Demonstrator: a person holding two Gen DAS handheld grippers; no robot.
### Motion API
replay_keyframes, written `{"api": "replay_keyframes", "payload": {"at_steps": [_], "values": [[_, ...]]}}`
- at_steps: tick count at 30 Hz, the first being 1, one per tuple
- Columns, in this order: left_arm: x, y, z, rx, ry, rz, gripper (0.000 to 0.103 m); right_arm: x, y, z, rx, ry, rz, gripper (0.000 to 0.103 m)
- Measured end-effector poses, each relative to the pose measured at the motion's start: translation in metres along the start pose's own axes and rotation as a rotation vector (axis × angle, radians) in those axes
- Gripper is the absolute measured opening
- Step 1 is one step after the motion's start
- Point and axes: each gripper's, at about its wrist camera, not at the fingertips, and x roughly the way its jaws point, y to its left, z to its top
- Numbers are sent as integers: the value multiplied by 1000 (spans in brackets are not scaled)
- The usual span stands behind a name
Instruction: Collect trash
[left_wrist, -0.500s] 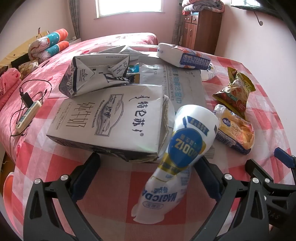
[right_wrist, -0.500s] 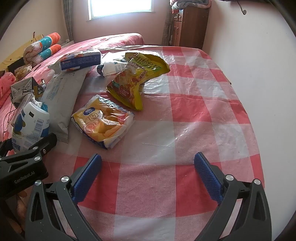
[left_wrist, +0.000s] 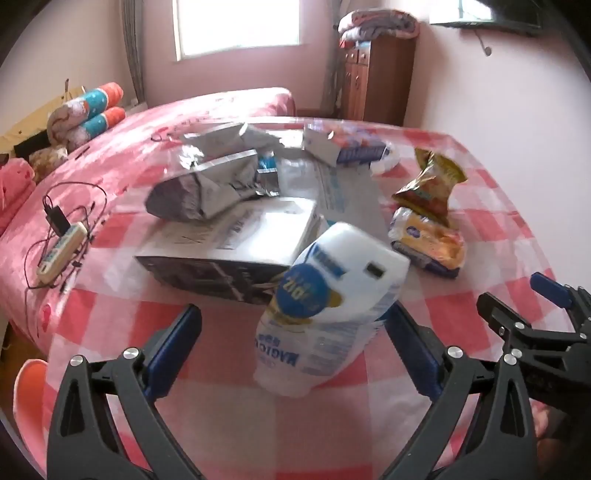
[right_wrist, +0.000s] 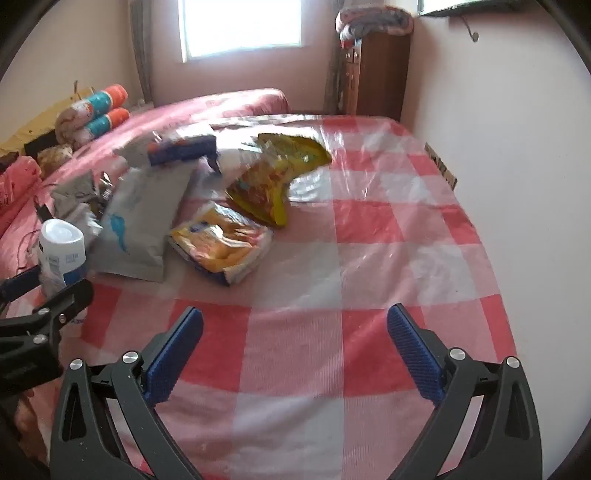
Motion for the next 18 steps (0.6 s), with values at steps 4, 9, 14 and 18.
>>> {"api": "replay_keyframes", "payload": {"at_steps": [4, 9, 14, 18], "values": [[-21, 11, -1, 9, -33, -17, 99, -29, 3, 0, -14, -96, 18, 98], [-47, 29, -9, 5, -63, -54, 99, -60, 12, -2, -16, -181, 30, 98], [-68, 48, -18, 2, -91, -58, 100, -78, 21, -6, 1, -190, 63, 98], [-80, 64, -23, -6, -115, -67, 100, -92, 30, -12, 7, -206, 81, 98]]}}
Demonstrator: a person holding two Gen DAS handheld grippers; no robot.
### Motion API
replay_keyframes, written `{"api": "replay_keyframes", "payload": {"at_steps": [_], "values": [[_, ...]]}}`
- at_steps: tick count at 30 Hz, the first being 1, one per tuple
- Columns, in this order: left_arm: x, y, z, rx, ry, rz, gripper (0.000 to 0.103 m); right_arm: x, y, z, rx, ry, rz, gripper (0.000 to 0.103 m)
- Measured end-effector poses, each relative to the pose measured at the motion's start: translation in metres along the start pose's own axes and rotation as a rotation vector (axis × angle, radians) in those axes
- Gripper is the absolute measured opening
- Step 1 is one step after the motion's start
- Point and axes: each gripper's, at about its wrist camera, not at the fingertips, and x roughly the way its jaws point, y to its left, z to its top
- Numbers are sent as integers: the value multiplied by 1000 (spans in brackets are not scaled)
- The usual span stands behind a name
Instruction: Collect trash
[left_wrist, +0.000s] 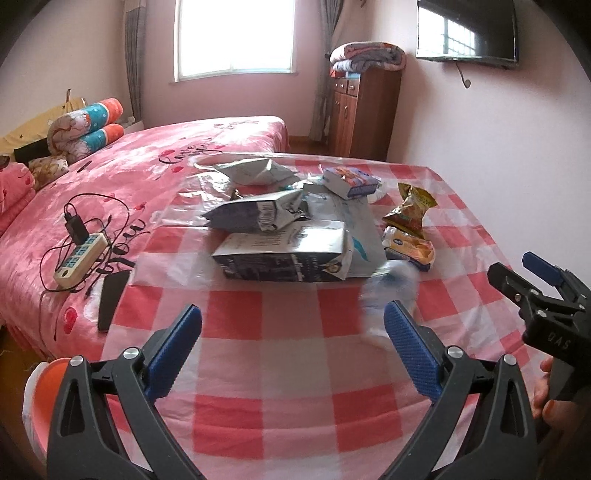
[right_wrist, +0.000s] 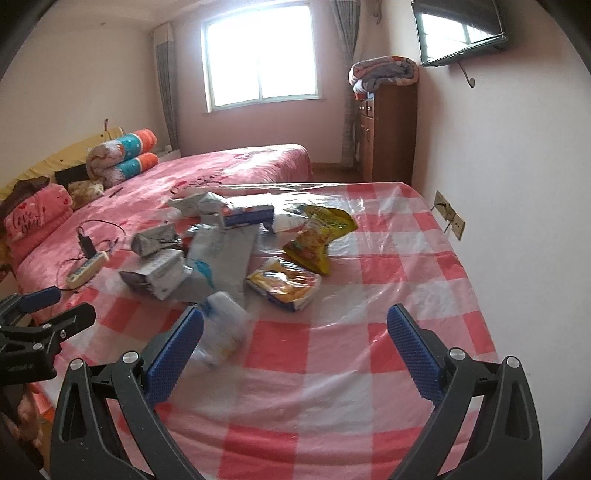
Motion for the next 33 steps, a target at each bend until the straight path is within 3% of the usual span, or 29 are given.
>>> {"api": "replay_keyframes", "payload": {"at_steps": [19, 29, 33], "values": [[-51, 51, -7, -61, -65, 8, 100, -52, 21, 3, 62, -36, 54, 98], [-51, 67, 2, -135, -39, -28, 100, -53, 24, 7, 43, 8, 182, 98], [-41, 69, 10, -174, -11, -46, 100, -44, 13, 11, 66, 26, 176, 98]]}}
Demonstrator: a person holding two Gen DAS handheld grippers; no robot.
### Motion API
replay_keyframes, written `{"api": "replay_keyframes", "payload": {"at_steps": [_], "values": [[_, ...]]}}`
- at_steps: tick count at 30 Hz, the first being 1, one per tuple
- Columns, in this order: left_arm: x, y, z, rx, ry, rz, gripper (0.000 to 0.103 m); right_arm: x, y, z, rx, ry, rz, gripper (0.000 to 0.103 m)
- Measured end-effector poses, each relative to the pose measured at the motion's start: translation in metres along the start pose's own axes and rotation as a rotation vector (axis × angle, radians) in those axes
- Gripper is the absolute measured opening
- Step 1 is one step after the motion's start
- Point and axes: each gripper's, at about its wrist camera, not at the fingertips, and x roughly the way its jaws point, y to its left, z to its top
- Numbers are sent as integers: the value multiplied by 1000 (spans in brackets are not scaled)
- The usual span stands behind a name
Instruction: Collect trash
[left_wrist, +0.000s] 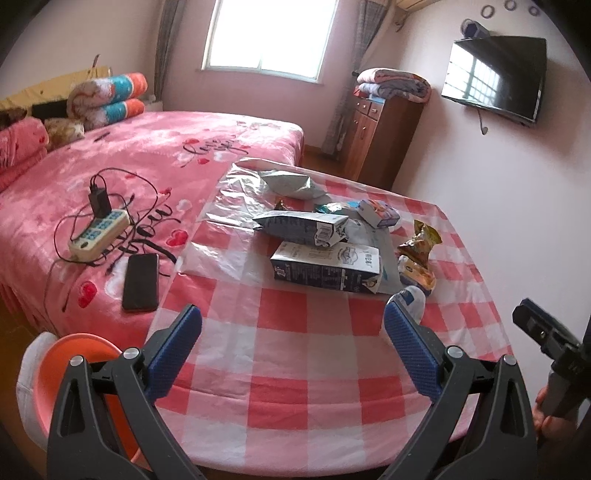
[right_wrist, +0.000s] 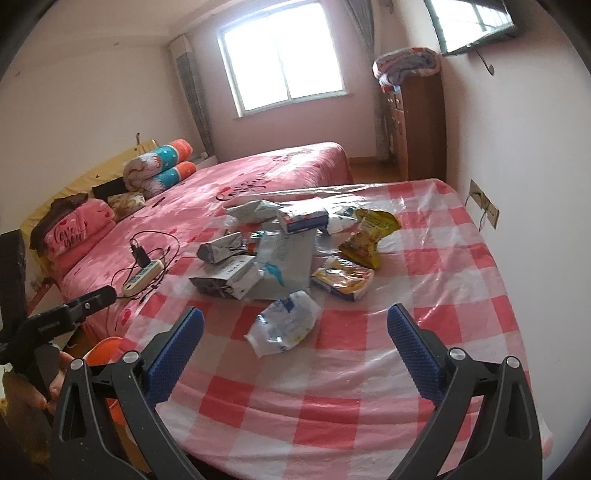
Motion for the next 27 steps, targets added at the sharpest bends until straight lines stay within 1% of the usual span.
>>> {"api": "replay_keyframes", "payload": {"at_steps": [6, 11, 16, 17, 18, 20, 22, 24, 27], "values": [[15, -4, 23, -26, -10, 4, 100, 21, -29, 15, 81, 30, 19, 98], [40, -3, 45, -87, 6, 3, 100, 44, -42, 33, 92, 50, 57, 97], [77, -4, 60, -163, 74, -22, 99, 75, -44, 54, 40, 66, 94, 96], [86, -4, 64, -180, 88, -24, 99, 82, -44, 58, 31, 72, 99, 94], [92, -4, 67, -191, 97, -20, 99, 88, -44, 61, 23, 79, 100, 89], [107, -7, 76, -205, 120, -14, 99, 105, -46, 69, 8, 97, 110, 86], [124, -11, 85, -208, 155, 11, 99, 121, -47, 77, 4, 121, 130, 86], [141, -15, 93, -205, 190, 39, 99, 136, -49, 85, -7, 131, 128, 86], [164, -19, 103, -209, 256, 61, 99, 163, -49, 94, -27, 165, 141, 87]]}}
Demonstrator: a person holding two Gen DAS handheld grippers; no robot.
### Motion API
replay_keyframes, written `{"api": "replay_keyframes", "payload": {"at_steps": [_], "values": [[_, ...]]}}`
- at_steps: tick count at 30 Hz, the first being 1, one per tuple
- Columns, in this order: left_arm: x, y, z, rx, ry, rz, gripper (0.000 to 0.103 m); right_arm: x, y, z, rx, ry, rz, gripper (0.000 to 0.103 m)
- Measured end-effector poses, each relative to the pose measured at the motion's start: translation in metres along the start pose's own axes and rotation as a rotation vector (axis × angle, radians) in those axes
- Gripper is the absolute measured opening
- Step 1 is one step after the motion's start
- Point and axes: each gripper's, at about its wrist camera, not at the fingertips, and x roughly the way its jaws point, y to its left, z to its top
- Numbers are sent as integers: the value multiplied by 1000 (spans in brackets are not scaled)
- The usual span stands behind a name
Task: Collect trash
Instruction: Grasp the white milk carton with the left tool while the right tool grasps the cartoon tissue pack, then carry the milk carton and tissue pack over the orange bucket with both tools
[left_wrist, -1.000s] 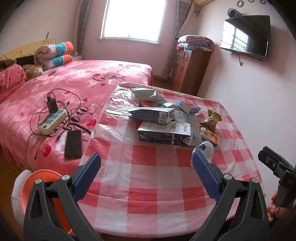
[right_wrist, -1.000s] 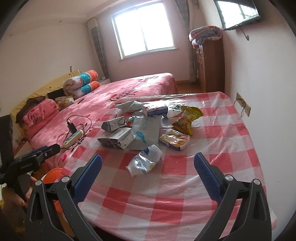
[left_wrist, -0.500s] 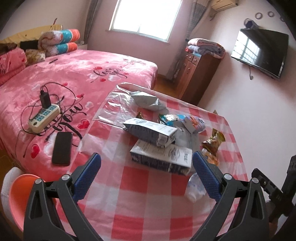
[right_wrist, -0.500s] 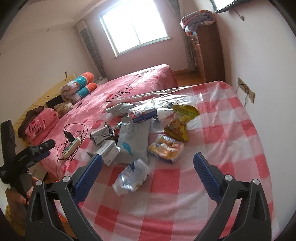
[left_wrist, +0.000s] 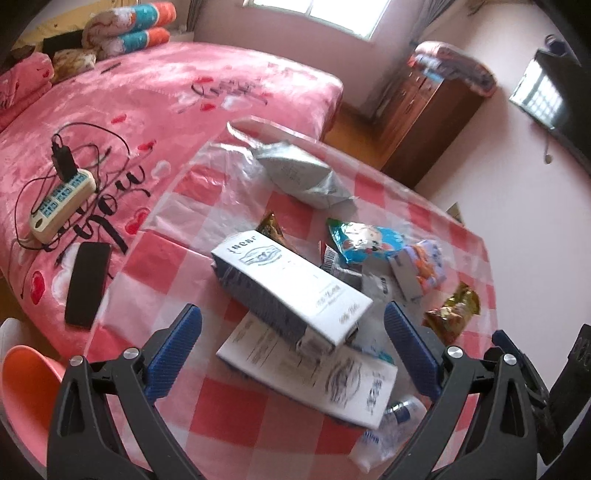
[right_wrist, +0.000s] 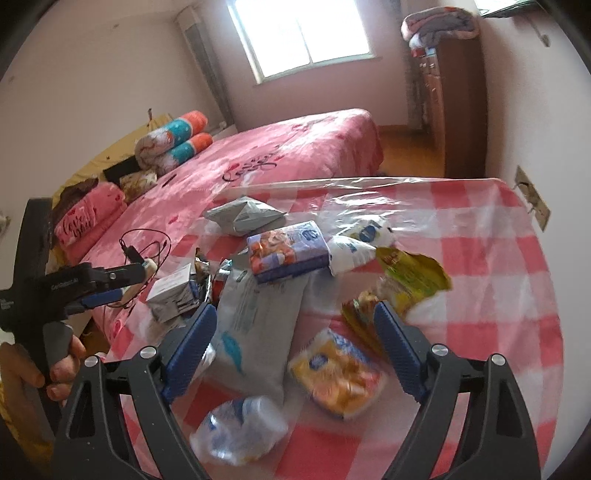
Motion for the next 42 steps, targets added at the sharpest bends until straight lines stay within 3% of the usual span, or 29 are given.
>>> {"api": "replay_keyframes", "payload": {"at_steps": [10, 18, 24, 28, 33, 42], "values": [[51, -12, 25, 18, 134, 141, 99, 52, 10, 30, -124, 48, 14, 94], [65, -7, 26, 23, 155, 171, 99, 90, 24, 39, -217, 102, 22, 94], [62, -2, 24, 22, 130, 160, 87, 100, 26, 36, -236, 95, -2, 93], [56, 1, 22, 19, 117, 143, 72, 98, 25, 36, -230, 79, -18, 77], [50, 5, 16, 13, 103, 116, 56, 95, 29, 32, -241, 72, -46, 74], [36, 16, 2, 11, 78, 41, 55, 78, 36, 17, -230, 35, -86, 74]]}}
